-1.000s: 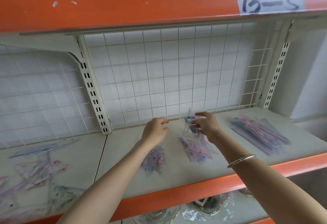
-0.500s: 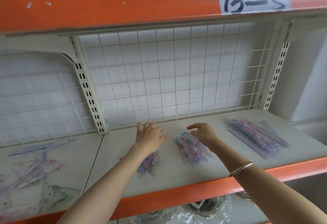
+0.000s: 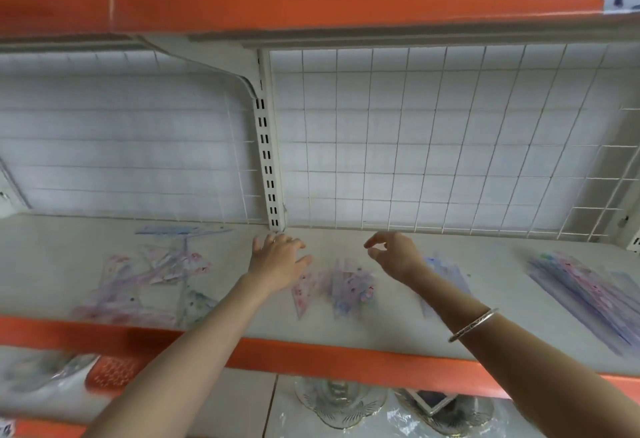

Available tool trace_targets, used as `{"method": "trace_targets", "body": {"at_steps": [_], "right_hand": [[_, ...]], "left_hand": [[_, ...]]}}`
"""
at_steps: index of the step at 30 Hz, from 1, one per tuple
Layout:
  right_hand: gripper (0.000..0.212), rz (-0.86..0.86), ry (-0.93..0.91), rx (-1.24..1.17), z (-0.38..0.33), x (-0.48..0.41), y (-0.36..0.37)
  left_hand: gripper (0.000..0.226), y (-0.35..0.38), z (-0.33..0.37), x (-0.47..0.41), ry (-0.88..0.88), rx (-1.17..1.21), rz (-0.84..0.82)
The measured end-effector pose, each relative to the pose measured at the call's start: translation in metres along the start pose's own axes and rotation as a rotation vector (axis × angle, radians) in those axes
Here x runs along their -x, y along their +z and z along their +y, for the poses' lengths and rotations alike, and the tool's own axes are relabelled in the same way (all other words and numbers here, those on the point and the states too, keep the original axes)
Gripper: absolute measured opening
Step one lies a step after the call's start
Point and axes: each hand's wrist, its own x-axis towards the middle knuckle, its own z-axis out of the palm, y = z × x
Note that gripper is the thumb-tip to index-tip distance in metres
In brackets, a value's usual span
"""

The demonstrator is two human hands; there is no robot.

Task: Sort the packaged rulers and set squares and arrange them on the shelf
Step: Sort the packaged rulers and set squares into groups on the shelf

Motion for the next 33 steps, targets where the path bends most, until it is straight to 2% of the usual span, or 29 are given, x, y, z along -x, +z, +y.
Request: {"method": "trace_targets", "body": {"at_steps": [7,17,25,33], "right_hand": [[0.019,-0.096,-0.106,0.090,-0.086,-0.002,0.076],[0.027,-0.138,-0.162,0.239,-0.186,-0.010,0.171],[0.026,-0.136,-0.157,0.289,-0.215,-0.006,0.204],[0.026,-0.192,-0.150,0.299,-0.209,0.003,0.195]], "left_hand": [[0.043,-0.019,-0.120,0.030,-0.086,-0.004,0.050],[0.043,-0.037,-0.250,0.043,-0.022,-0.048,0.029],[0.044,-0.031,-0.292,0.041,0.017,-0.067,-0.005],[0.045,-0.022,-0.279,0.034,0.098,-0.033,-0.069]]}}
